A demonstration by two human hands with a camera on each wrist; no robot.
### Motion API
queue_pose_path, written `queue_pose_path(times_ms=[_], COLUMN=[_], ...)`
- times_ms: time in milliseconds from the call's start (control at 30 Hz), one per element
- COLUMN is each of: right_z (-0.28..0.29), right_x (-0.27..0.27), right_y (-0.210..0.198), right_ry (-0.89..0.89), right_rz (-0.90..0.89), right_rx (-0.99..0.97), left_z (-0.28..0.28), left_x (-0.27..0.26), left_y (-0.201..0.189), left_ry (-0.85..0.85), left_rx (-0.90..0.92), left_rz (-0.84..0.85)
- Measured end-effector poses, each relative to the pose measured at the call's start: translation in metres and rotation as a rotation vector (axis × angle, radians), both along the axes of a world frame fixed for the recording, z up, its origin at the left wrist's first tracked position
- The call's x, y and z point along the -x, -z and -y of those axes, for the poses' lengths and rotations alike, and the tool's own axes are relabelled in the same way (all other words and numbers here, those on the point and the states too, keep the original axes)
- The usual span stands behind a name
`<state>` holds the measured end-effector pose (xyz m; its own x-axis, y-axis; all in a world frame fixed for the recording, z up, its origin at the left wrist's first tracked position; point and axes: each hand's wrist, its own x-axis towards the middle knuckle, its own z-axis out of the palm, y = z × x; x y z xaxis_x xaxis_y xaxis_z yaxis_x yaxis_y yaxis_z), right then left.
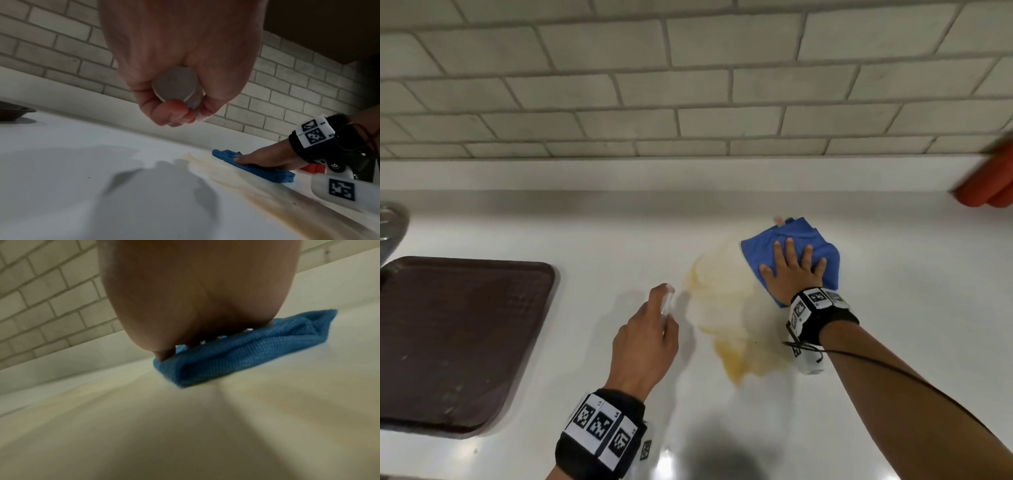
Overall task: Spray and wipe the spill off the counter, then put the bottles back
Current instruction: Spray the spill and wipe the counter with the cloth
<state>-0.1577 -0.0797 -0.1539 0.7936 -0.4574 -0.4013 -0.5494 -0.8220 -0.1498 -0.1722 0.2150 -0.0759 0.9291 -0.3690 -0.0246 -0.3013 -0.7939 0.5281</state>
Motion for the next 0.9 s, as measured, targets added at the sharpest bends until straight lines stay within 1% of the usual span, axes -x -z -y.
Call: queue_pose_path(times_ms=[100, 200, 400, 500, 600, 667, 733, 800, 900], right_z=[-0.023, -0.052, -0.107, -0.119, -0.115, -0.108, -0.101, -0.094, -0.083], right_x=[-0.011, -0.009, 0.019, 0.042, 0.069, 0.084, 0.087, 0.076, 0.038], right_y=[-0.001, 0.003, 0.01, 0.011, 0.02, 0.02, 0.013, 0.006, 0.004], right_ry=[-0.098, -0.218, -0.369, -0.417, -0.382, -0.314, -0.241, -0.198, -0.104], right_rz=[0.01, 0.056, 0.091, 0.133, 0.146, 0.139, 0.109, 0.061, 0.033], right_rx=[-0.014, -0.012, -0.005, 0.06, 0.09, 0.086, 0.078, 0.063, 0.024], left_z=[-0.005, -0.007, -0.013, -0.023, -0.033, -0.038, -0.042, -0.045, -0.049], left_x=[-0.001, -0.003, -0.01, -0.013, -0.016, -0.018, -0.021, -0.025, -0.028], left_y=[0.001, 0.002, 0.001, 0.001, 0.002, 0.001, 0.0, -0.001, -0.001], left_ry=[-0.019, -0.038, -0.061, -0.06, -0.059, -0.054, -0.047, -0.046, -0.027], left_rx=[0.008, 0.016, 0.034, 0.02, 0.014, 0.022, 0.029, 0.03, 0.032], left_rz=[-0.009, -0.007, -0.009, -0.023, -0.044, -0.042, -0.029, -0.02, -0.027])
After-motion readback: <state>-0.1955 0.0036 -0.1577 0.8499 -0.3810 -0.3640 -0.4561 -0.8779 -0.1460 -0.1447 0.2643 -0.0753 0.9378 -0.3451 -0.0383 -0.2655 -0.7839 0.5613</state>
